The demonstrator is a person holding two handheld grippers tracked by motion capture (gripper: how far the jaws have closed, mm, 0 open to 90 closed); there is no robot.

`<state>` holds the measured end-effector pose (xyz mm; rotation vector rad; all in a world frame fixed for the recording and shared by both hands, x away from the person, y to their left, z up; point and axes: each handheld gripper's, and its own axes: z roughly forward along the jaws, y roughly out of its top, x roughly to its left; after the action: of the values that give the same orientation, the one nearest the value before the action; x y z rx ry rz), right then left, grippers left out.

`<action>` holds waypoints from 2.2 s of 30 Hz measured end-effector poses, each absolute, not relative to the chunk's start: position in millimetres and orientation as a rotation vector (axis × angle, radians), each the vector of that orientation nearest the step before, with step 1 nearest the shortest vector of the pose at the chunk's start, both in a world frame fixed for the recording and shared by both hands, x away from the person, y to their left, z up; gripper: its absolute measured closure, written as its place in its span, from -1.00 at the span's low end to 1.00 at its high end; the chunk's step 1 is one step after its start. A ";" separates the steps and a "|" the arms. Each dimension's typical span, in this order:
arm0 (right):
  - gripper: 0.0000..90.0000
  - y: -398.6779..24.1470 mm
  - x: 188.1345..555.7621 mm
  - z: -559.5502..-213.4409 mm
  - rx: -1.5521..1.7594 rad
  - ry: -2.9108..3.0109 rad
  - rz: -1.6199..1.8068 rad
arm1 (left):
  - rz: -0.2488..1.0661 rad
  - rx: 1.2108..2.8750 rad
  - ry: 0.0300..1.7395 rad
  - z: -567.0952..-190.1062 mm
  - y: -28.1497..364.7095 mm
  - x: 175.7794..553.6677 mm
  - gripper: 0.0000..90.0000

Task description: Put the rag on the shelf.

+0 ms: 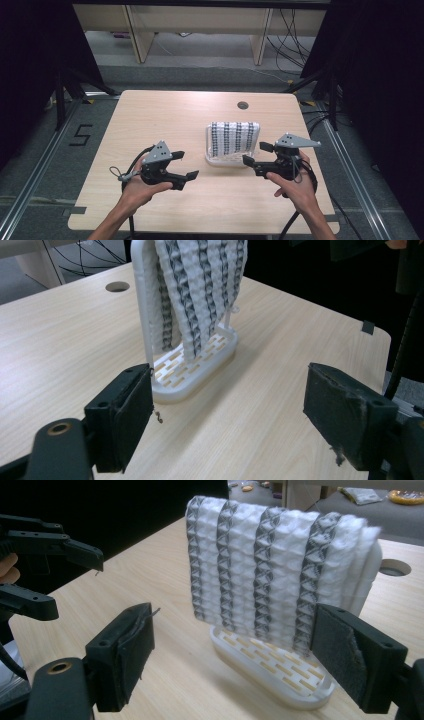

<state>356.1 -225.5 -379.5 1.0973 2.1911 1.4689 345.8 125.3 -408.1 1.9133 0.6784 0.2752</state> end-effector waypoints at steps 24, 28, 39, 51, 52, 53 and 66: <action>-0.58 -210.9 334.4 -417.1 1.072 2.295 1.434 | 0.245 1.911 0.683 -439.7 131.3 319.4 -0.57; -0.58 -209.7 330.5 -422.3 1.065 2.320 1.413 | 0.249 1.924 0.689 -445.9 133.1 315.6 -0.57; -0.58 -213.3 321.4 -440.3 1.105 2.364 1.371 | 0.229 1.941 0.706 -463.5 137.4 304.3 -0.57; -0.61 -216.7 309.0 -450.6 1.089 2.376 1.388 | 0.245 1.969 0.711 -476.3 140.8 289.8 -0.57; -0.61 -215.7 307.8 -452.5 1.096 2.375 1.411 | 0.247 1.976 0.711 -478.3 140.5 288.2 -0.57; -0.61 -216.4 306.9 -453.1 1.092 2.393 1.391 | 0.250 1.989 0.708 -480.5 140.0 286.0 -0.57; -0.63 -215.2 295.1 -467.4 1.103 2.476 1.307 | 0.216 2.032 0.703 -499.5 127.1 272.5 -0.57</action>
<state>295.1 -215.2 -467.4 1.1028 2.4757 1.3074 272.5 127.1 -499.5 2.0319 0.7030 0.2156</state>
